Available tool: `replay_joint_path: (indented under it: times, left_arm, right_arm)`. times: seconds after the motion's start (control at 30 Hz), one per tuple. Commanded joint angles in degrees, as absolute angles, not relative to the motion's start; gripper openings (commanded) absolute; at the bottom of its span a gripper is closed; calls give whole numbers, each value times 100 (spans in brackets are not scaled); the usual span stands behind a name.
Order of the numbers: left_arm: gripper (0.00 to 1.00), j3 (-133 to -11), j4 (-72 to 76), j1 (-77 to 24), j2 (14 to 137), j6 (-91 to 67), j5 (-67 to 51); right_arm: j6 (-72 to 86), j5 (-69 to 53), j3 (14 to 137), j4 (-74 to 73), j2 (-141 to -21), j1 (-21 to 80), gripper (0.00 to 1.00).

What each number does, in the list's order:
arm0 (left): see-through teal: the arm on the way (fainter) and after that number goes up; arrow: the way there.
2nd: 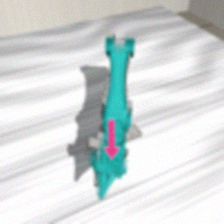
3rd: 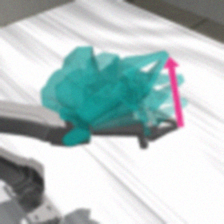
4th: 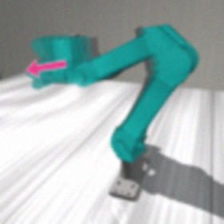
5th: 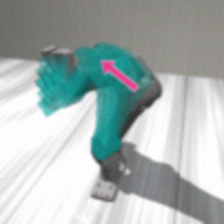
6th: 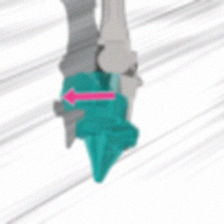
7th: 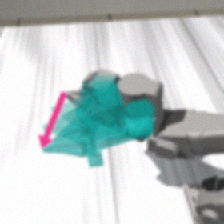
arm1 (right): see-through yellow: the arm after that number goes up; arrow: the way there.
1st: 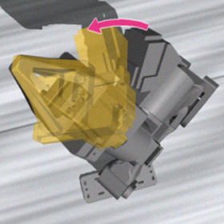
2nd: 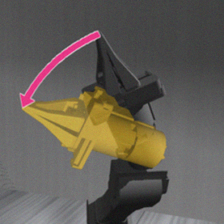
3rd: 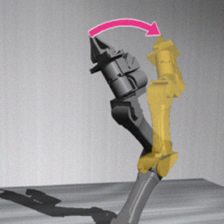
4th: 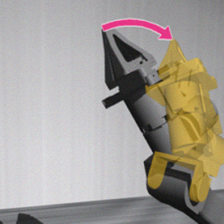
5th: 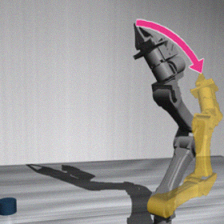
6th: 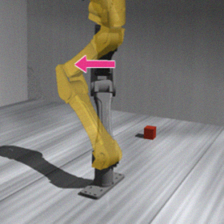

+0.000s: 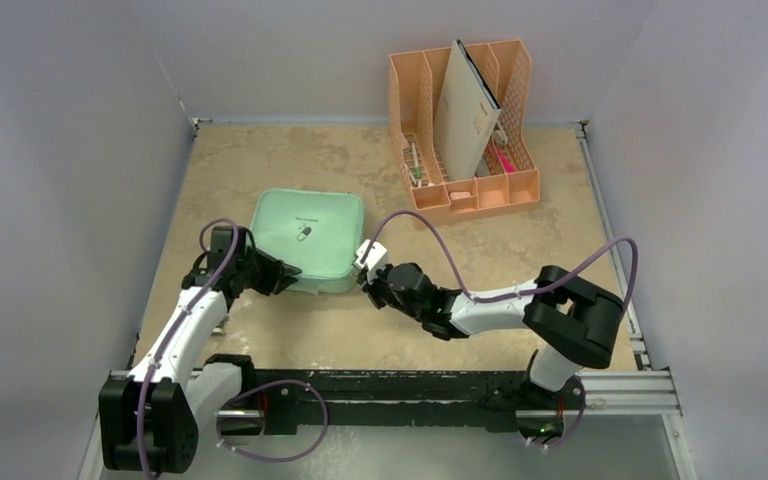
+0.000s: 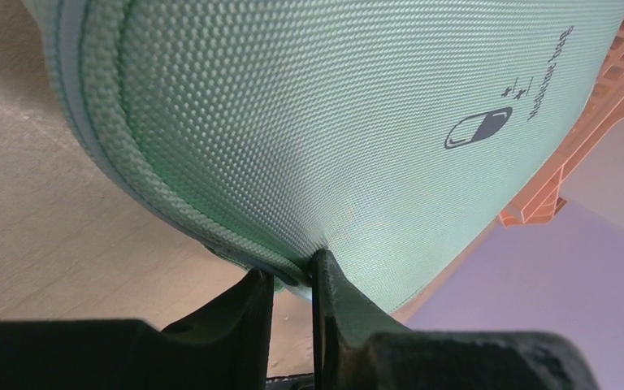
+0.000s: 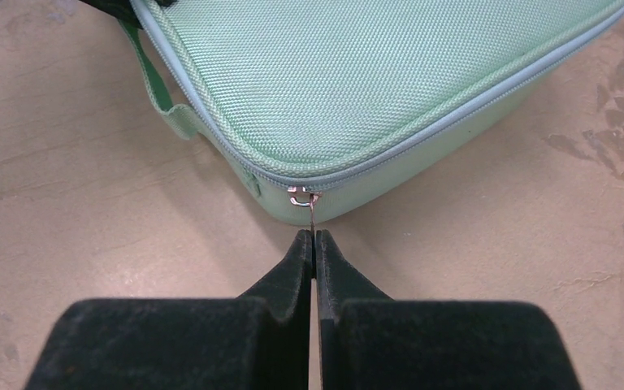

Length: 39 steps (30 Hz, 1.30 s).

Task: Organize the medicine kit
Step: Zip the medicine box at the center of the board.

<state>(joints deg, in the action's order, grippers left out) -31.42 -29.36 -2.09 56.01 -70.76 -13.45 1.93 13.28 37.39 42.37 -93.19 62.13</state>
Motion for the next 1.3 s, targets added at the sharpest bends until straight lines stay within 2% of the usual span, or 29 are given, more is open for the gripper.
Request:
replay_joint_path:
  times: [0.0,0.63,1.27]
  left_arm:
    - [13,-3288,-3337,-167,6009,-6401,-492]
    - [11,-3536,-3147,-167,6554,-5521,-399]
    - [10,-3622,-3070,-159,6649,-5277,-344]
  right_arm:
    - [-260,1641,3690,4249,-8984,5959,0]
    - [-753,862,4190,4313,-9526,4987,0]
    - [-1119,390,5410,3829,-10115,4169,0]
